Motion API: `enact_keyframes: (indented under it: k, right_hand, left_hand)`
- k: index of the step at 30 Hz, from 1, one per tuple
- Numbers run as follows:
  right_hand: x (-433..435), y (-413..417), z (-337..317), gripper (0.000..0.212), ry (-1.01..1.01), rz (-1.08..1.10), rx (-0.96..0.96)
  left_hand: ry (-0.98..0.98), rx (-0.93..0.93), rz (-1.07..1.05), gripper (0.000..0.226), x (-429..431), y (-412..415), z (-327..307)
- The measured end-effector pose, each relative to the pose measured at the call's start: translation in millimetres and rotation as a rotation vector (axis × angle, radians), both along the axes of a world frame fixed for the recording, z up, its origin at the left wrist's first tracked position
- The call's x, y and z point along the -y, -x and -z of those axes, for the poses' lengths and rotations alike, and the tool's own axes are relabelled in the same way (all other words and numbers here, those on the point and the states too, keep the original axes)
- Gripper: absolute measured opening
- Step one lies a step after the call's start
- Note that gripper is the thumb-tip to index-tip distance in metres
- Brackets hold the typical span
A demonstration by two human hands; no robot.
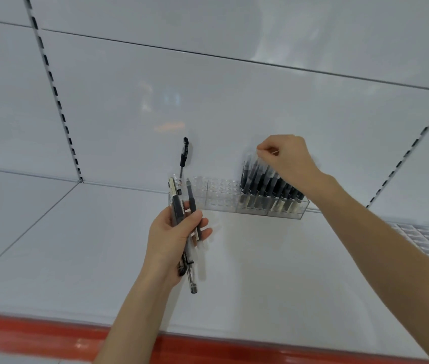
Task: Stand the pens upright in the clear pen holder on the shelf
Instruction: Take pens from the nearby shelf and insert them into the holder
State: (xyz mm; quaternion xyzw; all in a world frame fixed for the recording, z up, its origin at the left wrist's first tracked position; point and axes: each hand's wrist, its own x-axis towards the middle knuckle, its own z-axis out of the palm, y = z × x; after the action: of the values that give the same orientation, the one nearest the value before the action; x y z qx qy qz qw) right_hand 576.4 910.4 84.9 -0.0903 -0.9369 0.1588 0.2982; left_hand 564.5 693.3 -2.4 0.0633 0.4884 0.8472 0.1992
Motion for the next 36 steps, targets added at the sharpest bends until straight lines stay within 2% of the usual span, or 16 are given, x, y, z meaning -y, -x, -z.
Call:
enact_keyframes:
  k: [5,8,9,11,14,17,20,24,26,30,36]
  right_hand:
    - [0.5,2.9,12.8,0.02,-0.221,-0.011,0.073]
    - [6.1,1.6,13.1,0.019,-0.21,-0.033,-0.011]
    - [10.7,-0.8,12.0,0.019,-0.121,-0.031,-0.072]
    - [24.6,-8.1,6.8,0.016,0.187,-0.058,-0.127]
    - [46.0,-13.2,3.0,0.019,0.563,-0.186,0.041]
    - [53.2,-12.8,5.8,0.016,0.683,-0.241,0.105]
    - [45.6,-11.1,-1.5,0.011,0.759,-0.245,0.008]
    - [19.2,2.6,-20.3,0.016,0.66,-0.151,-0.299]
    - [8.8,15.7,-20.8,0.019,0.545,-0.076,-0.353]
    - [-0.5,33.1,-7.4,0.023,0.338,-0.055,-0.263]
    - [-5.0,35.8,3.7,0.022,0.225,-0.062,-0.126]
  left_hand:
    - [-0.029,-0.003,0.029,0.011,0.4,-2.6,-3.4]
    - [-0.026,-0.022,0.057,0.011,1.2,-3.9,-4.1]
    - [-0.022,-0.035,0.065,0.013,1.4,-4.3,-4.2]
    - [-0.008,-0.066,0.081,0.016,0.7,-5.3,-5.4]
    - [0.021,-0.119,0.127,0.015,-2.0,-8.5,-9.0]
    - [0.041,-0.151,0.17,0.013,-4.4,-12.1,-11.6]
    - [0.038,-0.12,0.146,0.012,-2.1,-11.3,-11.1]
    - [0.018,-0.029,0.043,0.007,0.5,-6.3,-7.4]
    - [0.034,-0.02,0.012,0.006,1.3,-5.2,-6.2]
    - [0.097,-0.056,-0.011,0.009,3.6,-5.0,-5.9]
    - [0.15,-0.134,-0.024,0.009,8.0,-3.3,-2.6]
